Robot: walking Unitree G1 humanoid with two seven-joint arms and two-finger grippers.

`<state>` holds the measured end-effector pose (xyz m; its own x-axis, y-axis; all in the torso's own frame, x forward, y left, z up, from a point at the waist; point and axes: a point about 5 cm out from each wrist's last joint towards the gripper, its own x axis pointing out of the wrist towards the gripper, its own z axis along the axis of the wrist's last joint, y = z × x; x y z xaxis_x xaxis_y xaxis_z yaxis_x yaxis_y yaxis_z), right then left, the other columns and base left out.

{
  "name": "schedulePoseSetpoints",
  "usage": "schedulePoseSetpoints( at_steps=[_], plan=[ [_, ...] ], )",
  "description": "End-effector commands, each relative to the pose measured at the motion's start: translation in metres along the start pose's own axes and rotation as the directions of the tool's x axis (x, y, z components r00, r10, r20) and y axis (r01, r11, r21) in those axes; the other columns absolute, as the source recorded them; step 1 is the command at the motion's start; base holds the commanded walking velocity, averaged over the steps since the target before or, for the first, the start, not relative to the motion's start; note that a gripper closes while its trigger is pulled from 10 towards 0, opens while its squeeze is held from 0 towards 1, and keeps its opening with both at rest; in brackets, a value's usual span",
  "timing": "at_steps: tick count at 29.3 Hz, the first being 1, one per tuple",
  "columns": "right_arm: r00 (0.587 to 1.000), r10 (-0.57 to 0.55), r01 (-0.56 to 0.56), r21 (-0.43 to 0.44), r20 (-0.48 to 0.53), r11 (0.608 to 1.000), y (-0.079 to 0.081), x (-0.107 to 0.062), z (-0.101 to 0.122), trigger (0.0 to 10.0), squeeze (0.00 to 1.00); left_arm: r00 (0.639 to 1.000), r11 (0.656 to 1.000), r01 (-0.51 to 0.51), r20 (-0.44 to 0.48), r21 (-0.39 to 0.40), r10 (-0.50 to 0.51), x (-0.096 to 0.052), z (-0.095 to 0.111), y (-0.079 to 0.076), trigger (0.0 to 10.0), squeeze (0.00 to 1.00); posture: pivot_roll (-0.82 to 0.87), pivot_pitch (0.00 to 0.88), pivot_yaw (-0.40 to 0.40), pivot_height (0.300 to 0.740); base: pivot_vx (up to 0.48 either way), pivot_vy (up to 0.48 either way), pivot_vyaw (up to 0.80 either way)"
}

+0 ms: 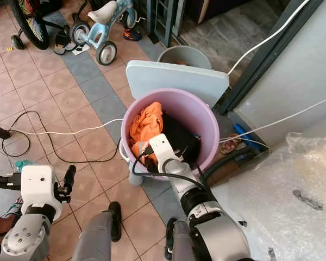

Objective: Clothes washing

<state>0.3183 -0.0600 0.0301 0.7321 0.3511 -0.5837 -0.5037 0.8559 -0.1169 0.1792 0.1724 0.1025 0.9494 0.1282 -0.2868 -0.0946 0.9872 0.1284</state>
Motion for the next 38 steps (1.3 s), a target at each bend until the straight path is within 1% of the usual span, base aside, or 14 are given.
schedulePoseSetpoints(
  at_steps=[1, 2, 5, 8, 11, 12, 14, 16, 20, 22, 29, 38],
  plan=[
    [0.995, 0.08, -0.079, 0.022, -0.053, 0.997, 0.019, 0.002, -0.016, 0.0, 0.0, 0.999, 1.0, -0.001, -0.034, 0.005, 0.001, -0.004, -0.006, 0.001, 10.0, 0.0, 0.22, 0.35, -0.063, 0.74, 0.0, 0.0, 0.0],
    [0.995, 0.088, -0.087, 0.019, -0.051, 0.996, 0.022, 0.002, -0.016, 0.0, 0.0, 0.999, 1.0, -0.004, -0.035, 0.006, 0.005, -0.004, -0.006, 0.002, 10.0, 0.0, 0.22, 0.349, -0.064, 0.74, 0.0, 0.0, 0.0],
    [0.995, 0.093, -0.092, 0.027, -0.036, 0.995, 0.024, 0.003, -0.013, 0.0, 0.0, 0.999, 1.0, -0.014, -0.035, 0.01, 0.015, -0.003, -0.007, 0.003, 10.0, 0.0, 0.22, 0.346, -0.069, 0.74, 0.0, 0.0, 0.0],
    [0.996, 0.081, -0.081, 0.027, -0.026, 0.996, 0.022, 0.003, -0.01, 0.0, 0.0, 0.999, 1.0, -0.018, -0.034, 0.011, 0.018, -0.002, -0.007, 0.003, 10.0, 0.0, 0.21, 0.345, -0.072, 0.74, 0.0, 0.0, 0.0],
    [0.998, 0.058, -0.057, 0.033, -0.008, 0.998, 0.015, 0.003, -0.006, 0.0, 0.0, 0.999, 1.0, -0.022, -0.034, 0.01, 0.023, -0.001, -0.007, 0.002, 10.0, 0.0, 0.21, 0.344, -0.075, 0.74, 0.0, 0.0, 0.0],
    [0.998, 0.058, -0.057, 0.033, -0.008, 0.998, 0.015, 0.003, -0.006, 0.0, 0.0, 0.999, 1.0, -0.022, -0.034, 0.01, 0.023, -0.001, -0.007, 0.002, 10.0, 0.0, 0.21, 0.344, -0.075, 0.74, 0.0, 0.0, 0.0],
    [1.0, 0.012, -0.012, 0.042, 0.004, 0.999, 0.007, 0.003, -0.004, 0.0, 0.0, 0.999, 1.0, -0.023, -0.034, 0.007, 0.023, 0.0, -0.007, 0.001, 10.0, 0.0, 0.21, 0.345, -0.079, 0.74, 0.0, 0.0, 0.0],
    [1.0, 0.004, -0.004, 0.041, 0.006, 0.999, 0.005, 0.003, -0.004, 0.0, 0.0, 0.999, 1.0, -0.024, -0.034, 0.005, 0.024, 0.0, -0.007, 0.001, 10.0, 0.0, 0.2, 0.345, -0.079, 0.74, 0.0, 0.0, 0.0],
    [0.999, -0.046, 0.044, 0.075, 0.028, 0.996, -0.004, 0.002, 0.0, 0.0, 0.0, 0.999, 1.0, -0.025, -0.034, 0.002, 0.025, 0.001, -0.007, 0.0, 10.0, 0.0, 0.2, 0.345, -0.079, 0.74, 0.0, 0.0, 0.0],
    [0.998, -0.049, 0.046, 0.084, 0.031, 0.995, -0.005, 0.002, 0.0, 0.0, 0.0, 0.999, 1.0, -0.026, -0.034, 0.002, 0.026, 0.001, -0.007, 0.0, 10.0, 0.0, 0.2, 0.344, -0.079, 0.74, 0.0, 0.0, 0.0],
    [0.999, -0.04, 0.037, 0.09, 0.033, 0.995, -0.003, 0.003, 0.0, 0.0, 0.0, 0.999, 0.999, -0.033, -0.032, 0.003, 0.033, 0.003, -0.007, 0.001, 10.0, 0.0, 0.2, 0.343, -0.083, 0.74, 0.0, 0.0, 0.0],
    [1.0, 0.023, -0.025, 0.092, 0.016, 0.995, 0.009, 0.004, -0.004, 0.0, 0.0, 0.998, 0.999, -0.044, -0.041, -0.001, 0.043, 0.001, -0.009, 0.002, 10.0, 0.0, 0.21, 0.338, -0.084, 0.74, 0.0, 0.0, 0.0]
  ],
)
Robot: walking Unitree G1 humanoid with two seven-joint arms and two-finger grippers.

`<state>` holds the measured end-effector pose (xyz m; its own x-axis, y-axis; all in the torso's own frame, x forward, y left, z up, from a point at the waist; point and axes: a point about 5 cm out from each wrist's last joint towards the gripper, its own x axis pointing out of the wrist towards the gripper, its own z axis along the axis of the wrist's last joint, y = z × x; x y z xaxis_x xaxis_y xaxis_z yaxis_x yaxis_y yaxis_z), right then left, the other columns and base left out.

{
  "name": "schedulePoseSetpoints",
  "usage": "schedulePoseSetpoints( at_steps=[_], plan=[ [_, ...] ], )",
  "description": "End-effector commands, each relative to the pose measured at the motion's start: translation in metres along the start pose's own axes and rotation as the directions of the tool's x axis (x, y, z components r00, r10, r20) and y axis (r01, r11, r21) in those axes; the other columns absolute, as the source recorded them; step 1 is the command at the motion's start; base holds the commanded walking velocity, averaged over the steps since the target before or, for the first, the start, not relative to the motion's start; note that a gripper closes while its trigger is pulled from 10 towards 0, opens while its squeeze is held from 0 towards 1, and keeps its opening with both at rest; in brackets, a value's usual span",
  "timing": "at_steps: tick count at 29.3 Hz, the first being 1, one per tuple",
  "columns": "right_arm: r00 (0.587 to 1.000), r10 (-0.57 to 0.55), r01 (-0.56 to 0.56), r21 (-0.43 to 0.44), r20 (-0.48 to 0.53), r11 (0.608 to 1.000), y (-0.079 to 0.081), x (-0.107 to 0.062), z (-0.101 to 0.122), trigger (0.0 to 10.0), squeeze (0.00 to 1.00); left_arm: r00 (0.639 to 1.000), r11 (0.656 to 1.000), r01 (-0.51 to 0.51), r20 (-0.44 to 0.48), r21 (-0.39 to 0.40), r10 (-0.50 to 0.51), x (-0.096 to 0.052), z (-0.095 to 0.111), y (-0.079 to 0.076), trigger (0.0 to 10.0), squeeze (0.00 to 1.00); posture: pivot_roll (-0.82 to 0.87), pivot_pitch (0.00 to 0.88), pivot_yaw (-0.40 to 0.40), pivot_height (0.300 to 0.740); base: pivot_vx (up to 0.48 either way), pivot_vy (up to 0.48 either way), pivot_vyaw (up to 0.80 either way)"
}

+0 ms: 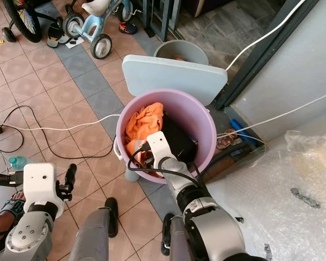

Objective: Clothes washing

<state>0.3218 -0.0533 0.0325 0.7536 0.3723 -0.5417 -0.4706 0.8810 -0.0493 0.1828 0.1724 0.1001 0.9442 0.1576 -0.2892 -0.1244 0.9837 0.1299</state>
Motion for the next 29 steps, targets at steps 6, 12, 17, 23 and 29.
schedulePoseSetpoints(
  at_steps=[6, 12, 17, 23, 29],
  plan=[
    [1.0, -0.008, 0.007, 0.062, 0.02, 0.998, 0.001, 0.001, 0.003, 0.0, 0.0, 1.0, 1.0, -0.014, -0.026, 0.004, 0.014, 0.003, -0.007, 0.002, 10.0, 0.0, 0.2, 0.318, -0.084, 0.74, 0.0, 0.0, 0.0],
    [0.987, -0.035, 0.018, 0.113, 0.156, 0.993, -0.016, -0.002, 0.032, 0.0, 0.0, 1.0, 1.0, -0.006, 0.002, -0.009, 0.006, 0.018, -0.003, -0.003, 10.0, 0.0, 0.18, 0.26, -0.081, 0.74, 0.0, 0.0, 0.0],
    [0.957, -0.063, 0.028, 0.127, 0.285, 0.992, -0.041, -0.01, 0.062, 0.0, 0.0, 0.998, 0.999, 0.024, 0.051, -0.038, -0.022, 0.037, 0.008, -0.009, 10.0, 0.0, 0.16, 0.189, -0.07, 0.74, 0.0, 0.0, 0.0],
    [0.84, -0.107, 0.072, 0.087, 0.533, 0.994, -0.081, -0.04, 0.116, 0.0, 0.0, 0.993, 0.999, 0.032, 0.117, -0.021, -0.029, 0.059, 0.021, -0.015, 10.0, 0.0, 0.09, 0.119, -0.044, 0.74, 0.0, 0.0, 0.0],
    [0.669, -0.244, 0.176, 0.17, 0.702, 0.97, -0.105, -0.083, 0.137, 0.0, 0.0, 0.99, 0.999, 0.026, 0.139, -0.041, -0.02, 0.072, 0.022, -0.027, 10.0, 0.0, 0.03, 0.057, -0.025, 0.74, 0.0, 0.0, 0.0]
  ],
)
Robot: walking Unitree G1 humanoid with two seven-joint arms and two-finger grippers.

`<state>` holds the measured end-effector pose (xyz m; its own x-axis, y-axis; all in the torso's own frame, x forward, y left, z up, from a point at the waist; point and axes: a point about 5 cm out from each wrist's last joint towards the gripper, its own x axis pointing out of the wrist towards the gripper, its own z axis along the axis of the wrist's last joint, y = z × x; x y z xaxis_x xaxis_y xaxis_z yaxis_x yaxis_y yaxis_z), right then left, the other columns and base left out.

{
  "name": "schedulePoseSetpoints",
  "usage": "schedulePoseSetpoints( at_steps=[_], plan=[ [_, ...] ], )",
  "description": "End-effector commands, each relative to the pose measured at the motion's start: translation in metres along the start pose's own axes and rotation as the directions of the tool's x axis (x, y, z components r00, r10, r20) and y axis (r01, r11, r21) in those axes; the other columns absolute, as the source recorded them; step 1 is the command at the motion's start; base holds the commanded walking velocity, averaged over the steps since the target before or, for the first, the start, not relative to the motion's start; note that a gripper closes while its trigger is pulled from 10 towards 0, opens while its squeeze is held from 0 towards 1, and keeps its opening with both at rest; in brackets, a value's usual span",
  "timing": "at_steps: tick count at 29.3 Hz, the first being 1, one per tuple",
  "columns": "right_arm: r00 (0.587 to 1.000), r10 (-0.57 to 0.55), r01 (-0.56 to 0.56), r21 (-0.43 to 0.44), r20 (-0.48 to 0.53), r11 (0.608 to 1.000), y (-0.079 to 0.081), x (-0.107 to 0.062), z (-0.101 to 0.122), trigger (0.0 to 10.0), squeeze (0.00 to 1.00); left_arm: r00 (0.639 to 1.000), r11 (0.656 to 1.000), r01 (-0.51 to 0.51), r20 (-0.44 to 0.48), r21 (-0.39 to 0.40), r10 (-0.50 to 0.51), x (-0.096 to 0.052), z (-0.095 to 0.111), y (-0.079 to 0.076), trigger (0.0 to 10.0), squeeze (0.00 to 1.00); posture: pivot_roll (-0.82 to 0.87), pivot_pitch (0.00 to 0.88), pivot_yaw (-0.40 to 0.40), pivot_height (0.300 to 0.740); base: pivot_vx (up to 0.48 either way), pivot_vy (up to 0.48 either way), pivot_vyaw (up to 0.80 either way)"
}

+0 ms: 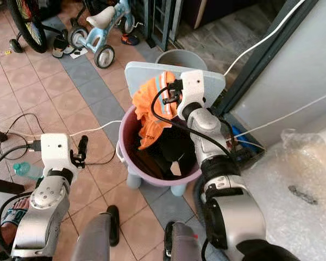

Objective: Clothes washing

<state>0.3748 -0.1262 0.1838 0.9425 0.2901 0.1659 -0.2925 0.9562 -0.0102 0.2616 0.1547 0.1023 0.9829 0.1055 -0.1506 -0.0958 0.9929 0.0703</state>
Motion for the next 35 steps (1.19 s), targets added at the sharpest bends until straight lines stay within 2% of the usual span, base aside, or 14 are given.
schedulePoseSetpoints(
  at_steps=[1, 7, 8, 9, 10, 15, 28, 35],
  plan=[
    [0.992, -0.081, 0.081, 0.008, 0.1, 0.997, -0.012, -0.009, 0.018, 0.0, 0.0, 1.0, 1.0, -0.012, -0.003, 0.004, 0.012, 0.002, -0.005, -0.002, 10.0, 0.0, 0.02, 0.035, -0.019, 0.74, 0.0, 0.0, 0.0],
    [0.964, -0.206, 0.208, 0.007, 0.168, 0.978, -0.023, -0.039, 0.026, 0.0, 0.0, 0.999, 0.999, 0.022, 0.05, -0.031, -0.021, 0.013, 0.004, -0.017, 10.0, 0.0, -0.01, 0.0, 0.014, 0.74, 0.0, 0.0, 0.0],
    [0.961, -0.218, 0.22, 0.008, 0.171, 0.975, -0.023, -0.042, 0.026, 4.3, 0.0, 0.998, 0.999, 0.036, 0.06, -0.031, -0.034, 0.016, 0.007, -0.02, 10.0, 0.0, -0.03, 0.0, 0.029, 0.74, 0.0, 0.0, 0.0],
    [0.961, -0.218, 0.22, 0.008, 0.171, 0.975, -0.023, -0.042, 0.026, 4.3, 0.0, 0.998, 0.999, 0.036, 0.06, -0.031, -0.034, 0.016, 0.007, -0.02, 10.0, 0.0, -0.03, 0.0, 0.029, 0.74, 0.0, 0.0, 0.0],
    [0.959, -0.226, 0.228, 0.009, 0.169, 0.974, -0.021, -0.043, 0.025, 10.0, 0.0, 0.997, 0.998, 0.047, 0.068, -0.03, -0.045, 0.019, 0.009, -0.022, 10.0, 0.0, -0.03, 0.0, 0.029, 0.74, 0.0, 0.0, 0.0],
    [0.963, -0.222, 0.221, 0.022, 0.156, 0.975, -0.008, -0.046, 0.025, 10.0, 0.0, 0.995, 0.998, 0.062, 0.085, -0.01, -0.061, 0.027, 0.008, -0.023, 10.0, 0.0, -0.04, 0.0, 0.043, 0.74, 0.0, 0.0, -0.8],
    [0.956, -0.221, 0.232, -0.033, 0.195, 0.972, -0.009, -0.043, 0.039, 10.0, 0.0, 0.994, 0.998, 0.058, 0.099, -0.017, -0.056, 0.027, 0.007, -0.025, 10.0, 0.0, -0.04, 0.0, 0.038, 0.74, -0.021, 0.0, -0.8],
    [0.958, -0.215, 0.227, -0.044, 0.19, 0.973, -0.008, -0.043, 0.039, 10.0, 0.0, 0.993, 0.998, 0.062, 0.102, -0.015, -0.061, 0.03, 0.006, -0.026, 10.0, 0.0, -0.05, 0.0, 0.037, 0.74, -0.302, 0.0, 0.0]
  ],
)
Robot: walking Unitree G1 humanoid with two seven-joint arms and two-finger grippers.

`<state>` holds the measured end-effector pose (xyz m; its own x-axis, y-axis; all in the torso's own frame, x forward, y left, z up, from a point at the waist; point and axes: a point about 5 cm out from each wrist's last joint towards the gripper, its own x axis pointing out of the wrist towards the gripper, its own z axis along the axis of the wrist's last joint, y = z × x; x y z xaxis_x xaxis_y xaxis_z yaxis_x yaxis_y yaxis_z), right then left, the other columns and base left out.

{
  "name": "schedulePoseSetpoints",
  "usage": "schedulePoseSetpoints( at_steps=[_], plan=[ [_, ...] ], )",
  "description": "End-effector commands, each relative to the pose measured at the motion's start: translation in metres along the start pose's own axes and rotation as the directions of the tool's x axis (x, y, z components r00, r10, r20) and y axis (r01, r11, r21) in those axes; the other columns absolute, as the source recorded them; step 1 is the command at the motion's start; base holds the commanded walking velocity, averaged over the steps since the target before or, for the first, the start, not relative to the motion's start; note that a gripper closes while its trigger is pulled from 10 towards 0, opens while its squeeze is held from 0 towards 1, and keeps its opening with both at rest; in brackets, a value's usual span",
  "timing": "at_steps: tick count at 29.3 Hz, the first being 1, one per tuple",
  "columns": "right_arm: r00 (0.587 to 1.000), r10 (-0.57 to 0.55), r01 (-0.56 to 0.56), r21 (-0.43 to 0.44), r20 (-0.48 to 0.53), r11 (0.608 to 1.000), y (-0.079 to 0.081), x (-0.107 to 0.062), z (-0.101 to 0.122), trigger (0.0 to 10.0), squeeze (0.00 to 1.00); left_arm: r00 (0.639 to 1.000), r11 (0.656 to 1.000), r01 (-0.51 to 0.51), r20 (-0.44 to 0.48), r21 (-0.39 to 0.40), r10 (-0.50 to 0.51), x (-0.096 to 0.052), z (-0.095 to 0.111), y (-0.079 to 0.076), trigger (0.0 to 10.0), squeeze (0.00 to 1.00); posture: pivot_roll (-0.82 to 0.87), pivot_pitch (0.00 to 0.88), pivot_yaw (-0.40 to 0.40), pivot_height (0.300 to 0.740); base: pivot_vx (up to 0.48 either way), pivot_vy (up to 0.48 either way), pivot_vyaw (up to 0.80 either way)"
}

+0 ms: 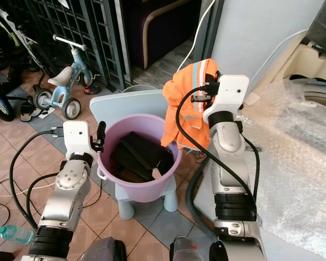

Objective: Clothes washing

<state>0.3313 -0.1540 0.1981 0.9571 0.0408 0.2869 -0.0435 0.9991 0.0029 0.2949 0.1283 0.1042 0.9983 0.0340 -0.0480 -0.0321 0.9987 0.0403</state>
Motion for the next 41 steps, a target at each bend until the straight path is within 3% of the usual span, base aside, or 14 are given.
schedulePoseSetpoints(
  at_steps=[1, 10, 31, 41],
  plan=[
    [0.998, 0.025, -0.024, -0.013, 0.065, 1.0, 0.006, 0.004, 0.017, 10.0, 0.0, 1.0, 1.0, -0.004, -0.006, 0.006, 0.004, 0.0, -0.002, 0.003, 10.0, 0.0, -0.05, 0.0, 0.037, 0.74, -0.304, 0.0, 0.0],
    [0.999, 0.026, -0.025, -0.017, 0.046, 1.0, 0.008, 0.005, 0.014, 10.0, 0.0, 1.0, 1.0, -0.001, 0.0, 0.008, 0.001, 0.001, -0.004, 0.001, 10.0, 0.0, -0.04, 0.0, 0.021, 0.74, -0.189, 0.0, -0.05],
    [0.993, -0.021, 0.031, -0.087, 0.112, 0.996, 0.001, 0.021, 0.03, 10.0, 0.0, 0.994, 0.995, 0.087, 0.064, -0.045, -0.084, 0.001, 0.005, -0.006, 10.0, 0.0, -0.06, 0.0, 0.026, 0.74, 0.0, 0.0, -0.8],
    [0.99, -0.02, 0.038, -0.123, 0.143, 0.992, -0.006, 0.031, 0.038, 10.0, 0.0, 0.993, 0.994, 0.094, 0.071, -0.056, -0.09, 0.003, 0.007, -0.007, 10.0, 0.0, -0.06, 0.013, 0.034, 0.74, 0.283, 0.0, -0.8]
  ],
)
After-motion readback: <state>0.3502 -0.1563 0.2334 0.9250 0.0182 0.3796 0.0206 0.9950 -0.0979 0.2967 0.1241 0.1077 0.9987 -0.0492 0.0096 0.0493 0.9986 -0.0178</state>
